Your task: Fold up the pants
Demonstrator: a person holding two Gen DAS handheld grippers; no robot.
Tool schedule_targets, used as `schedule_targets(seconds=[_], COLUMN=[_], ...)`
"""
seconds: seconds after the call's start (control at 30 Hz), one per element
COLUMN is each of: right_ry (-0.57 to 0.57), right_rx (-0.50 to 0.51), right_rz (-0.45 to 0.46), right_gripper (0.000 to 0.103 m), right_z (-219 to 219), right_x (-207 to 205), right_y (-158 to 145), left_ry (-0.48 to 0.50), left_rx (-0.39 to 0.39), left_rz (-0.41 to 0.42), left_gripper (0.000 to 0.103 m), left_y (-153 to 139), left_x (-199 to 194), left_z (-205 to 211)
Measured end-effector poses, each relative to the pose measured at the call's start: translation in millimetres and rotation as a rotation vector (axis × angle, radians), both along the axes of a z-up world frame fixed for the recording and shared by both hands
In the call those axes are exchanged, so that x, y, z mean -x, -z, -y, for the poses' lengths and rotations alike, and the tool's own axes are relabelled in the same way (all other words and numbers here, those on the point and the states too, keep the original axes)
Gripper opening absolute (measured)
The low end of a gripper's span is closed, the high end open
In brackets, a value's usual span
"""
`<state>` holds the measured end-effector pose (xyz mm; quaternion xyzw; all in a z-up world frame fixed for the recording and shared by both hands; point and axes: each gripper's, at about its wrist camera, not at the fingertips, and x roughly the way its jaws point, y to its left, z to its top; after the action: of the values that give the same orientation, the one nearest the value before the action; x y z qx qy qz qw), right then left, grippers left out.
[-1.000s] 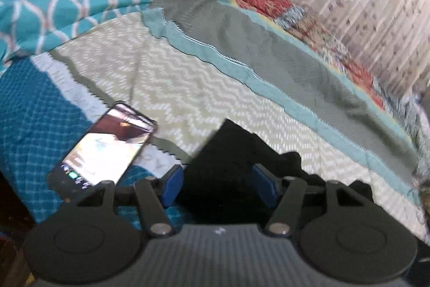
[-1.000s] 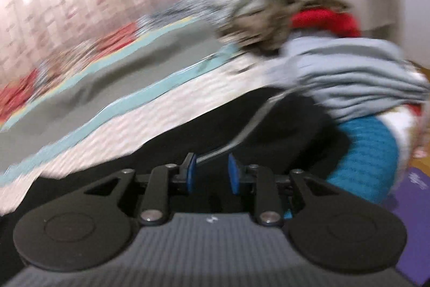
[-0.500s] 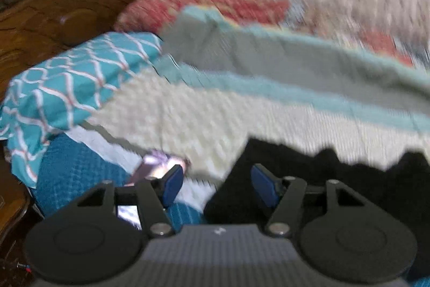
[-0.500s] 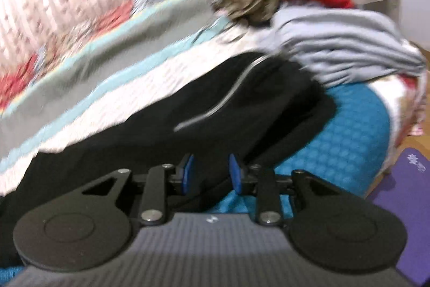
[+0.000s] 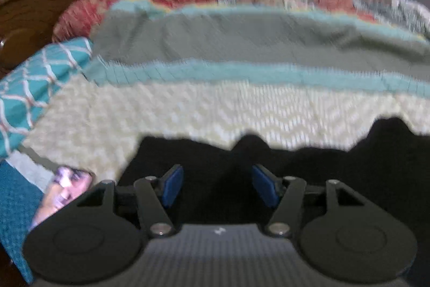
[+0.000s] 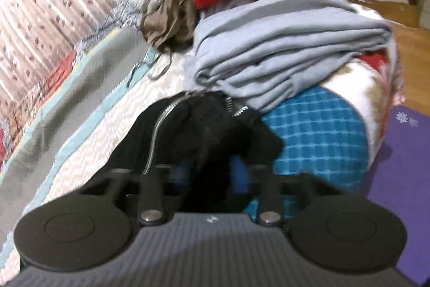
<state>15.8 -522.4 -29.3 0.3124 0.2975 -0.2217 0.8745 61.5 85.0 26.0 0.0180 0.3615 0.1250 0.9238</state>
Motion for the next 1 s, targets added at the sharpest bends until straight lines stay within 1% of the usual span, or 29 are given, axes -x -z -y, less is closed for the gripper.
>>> schedule_targets(seconds=[0.03,0.1,0.17,0.2,0.23,0.27,0.33,0.37,0.43,0.47,0.5,0.53,0.6,0.67,0.73,0.77,0.83,0.87,0.9,0.93,0.97,1.0], right_ry=[0.003,0.025,0.086,0.125,0.171,0.195,0.188,0.174,0.174,0.201,0.240,0.276,0.302,0.271,0.223,0.199,0.132,0.105,0.081,0.056,0.030,0.008], right_rx=[0.034,0.103,0.124,0.121,0.115,0.107,0.073,0.090,0.145,0.174,0.202,0.220,0.223,0.240,0.267,0.268,0.251,0.244,0.237,0.228,0.218,0.212], right_rz=[-0.001,0.035,0.058,0.052,0.021,-0.015,-0.077,-0.070,-0.068,-0.053,-0.032,-0.013,0.016,0.040,0.059,0.065,0.069,0.065,0.060,0.054,0.047,0.041], right_gripper=[0.012,0.010,0.009,0.008,0.008,0.008,0.009,0.014,0.034,0.052,0.055,0.055,0.055,0.055,0.055,0.055,0.055,0.055,0.055,0.055,0.055,0.055], right_z=[-3.7,-8.6,-1.4,4.3,11.1,16.4,20.8,17.6,10.8,9.4,8.4,9.6,7.6,0.5,-13.5,-18.4,-33.4,-39.1,-45.1,-51.6,-58.7,-64.7], right_x=[-2.3,3.2,14.1,18.8,23.5,26.2,29.5,31.9,35.5,40.6,44.4,49.4,53.1,52.8,49.5,45.5,38.3,33.9,29.2,25.3,21.1,17.5], right_y=[-3.9,-18.2,-24.7,-22.6,-16.6,-9.4,8.2,8.3,-1.8,-7.8,-14.6,-21.0,-32.3,-39.8,-45.4,-46.0,-45.0,-44.5,-44.3,-42.4,-40.6,-39.6], left_ry=[-0.006,0.001,0.019,0.028,0.032,0.034,0.038,0.045,0.055,0.059,0.063,0.064,0.067,0.062,0.037,0.024,-0.004,-0.003,0.021,0.044,0.062,0.069], left_rx=[-0.002,-0.022,-0.048,-0.046,-0.039,-0.035,-0.033,-0.022,0.018,0.040,0.057,0.064,0.075,0.078,0.081,0.093,0.116,0.125,0.098,0.047,-0.009,-0.036], left_rz=[-0.027,-0.039,-0.038,-0.039,-0.041,-0.044,-0.048,-0.049,-0.032,-0.007,0.026,0.055,0.109,0.125,0.109,0.087,0.015,-0.011,-0.003,0.014,0.015,0.014], left_gripper=[0.058,0.058,0.058,0.059,0.059,0.059,0.059,0.059,0.059,0.059,0.059,0.059,0.059,0.060,0.060,0.060,0.059,0.058,0.058,0.058,0.058,0.059], left_y=[7.8,16.6,19.8,21.1,21.3,22.1,21.4,18.8,9.0,2.2,-5.2,-11.4,-23.3,-27.3,-22.3,-15.1,5.4,16.3,24.6,27.9,31.0,32.6], left_x=[-1.9,-0.1,3.7,5.4,7.0,7.5,8.2,8.6,12.0,14.7,17.3,18.8,20.0,16.5,10.9,7.5,1.6,0.7,4.1,9.8,12.7,14.3], left_z=[2.4,7.3,10.4,10.8,11.0,10.6,11.3,10.7,9.7,8.2,7.0,6.6,4.1,-0.1,-8.0,-13.8,-25.4,-29.7,-28.4,-22.5,-14.6,-9.3])
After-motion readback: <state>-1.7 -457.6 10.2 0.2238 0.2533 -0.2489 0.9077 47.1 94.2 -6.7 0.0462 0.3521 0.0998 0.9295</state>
